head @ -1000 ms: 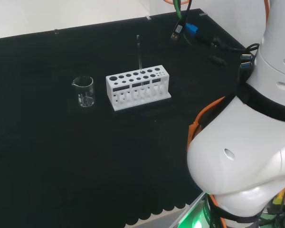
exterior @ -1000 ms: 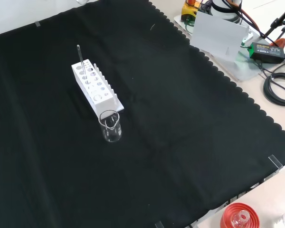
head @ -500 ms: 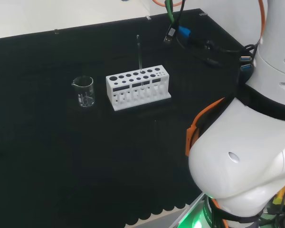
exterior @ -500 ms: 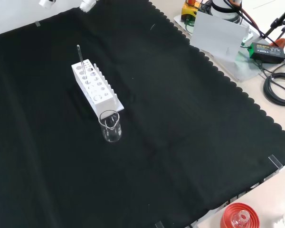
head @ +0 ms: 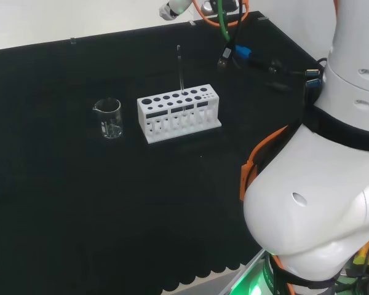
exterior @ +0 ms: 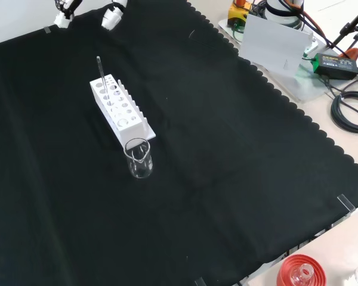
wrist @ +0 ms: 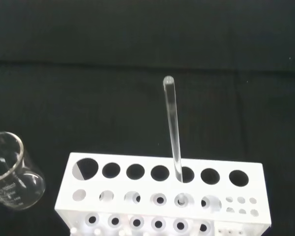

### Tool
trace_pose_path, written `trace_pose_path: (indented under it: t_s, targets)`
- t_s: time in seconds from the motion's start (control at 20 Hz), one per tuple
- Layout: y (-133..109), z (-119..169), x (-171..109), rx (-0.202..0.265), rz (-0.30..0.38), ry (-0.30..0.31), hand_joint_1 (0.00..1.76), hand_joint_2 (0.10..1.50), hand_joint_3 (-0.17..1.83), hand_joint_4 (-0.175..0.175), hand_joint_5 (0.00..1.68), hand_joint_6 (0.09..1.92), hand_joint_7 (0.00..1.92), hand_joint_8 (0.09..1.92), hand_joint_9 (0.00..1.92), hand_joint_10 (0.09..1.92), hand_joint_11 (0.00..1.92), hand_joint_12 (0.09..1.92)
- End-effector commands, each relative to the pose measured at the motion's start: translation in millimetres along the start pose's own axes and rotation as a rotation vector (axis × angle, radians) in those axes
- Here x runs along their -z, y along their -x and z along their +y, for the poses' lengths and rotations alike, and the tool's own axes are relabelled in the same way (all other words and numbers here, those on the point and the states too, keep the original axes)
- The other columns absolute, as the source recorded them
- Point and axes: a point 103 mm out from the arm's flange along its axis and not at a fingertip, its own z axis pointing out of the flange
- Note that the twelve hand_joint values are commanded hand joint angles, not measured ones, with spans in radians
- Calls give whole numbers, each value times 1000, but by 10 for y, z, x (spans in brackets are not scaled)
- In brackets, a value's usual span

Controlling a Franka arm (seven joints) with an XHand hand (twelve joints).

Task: Take the glass rod from the white test tube rack.

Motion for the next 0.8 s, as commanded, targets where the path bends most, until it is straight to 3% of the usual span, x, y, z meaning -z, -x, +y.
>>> trace_pose_path:
  t_s: [0.05,0.4,0.8]
  targets:
    - [44,-4,-131,2,3,-15,586,834,515,-12,376,87,325,839,459,936,220,1495]
    - [74,-31,-254,10,-17,-35,584,835,514,-17,392,87,351,846,489,939,262,1495]
    - [38,16,-415,26,10,-66,583,837,514,-22,411,87,380,851,523,931,300,1485]
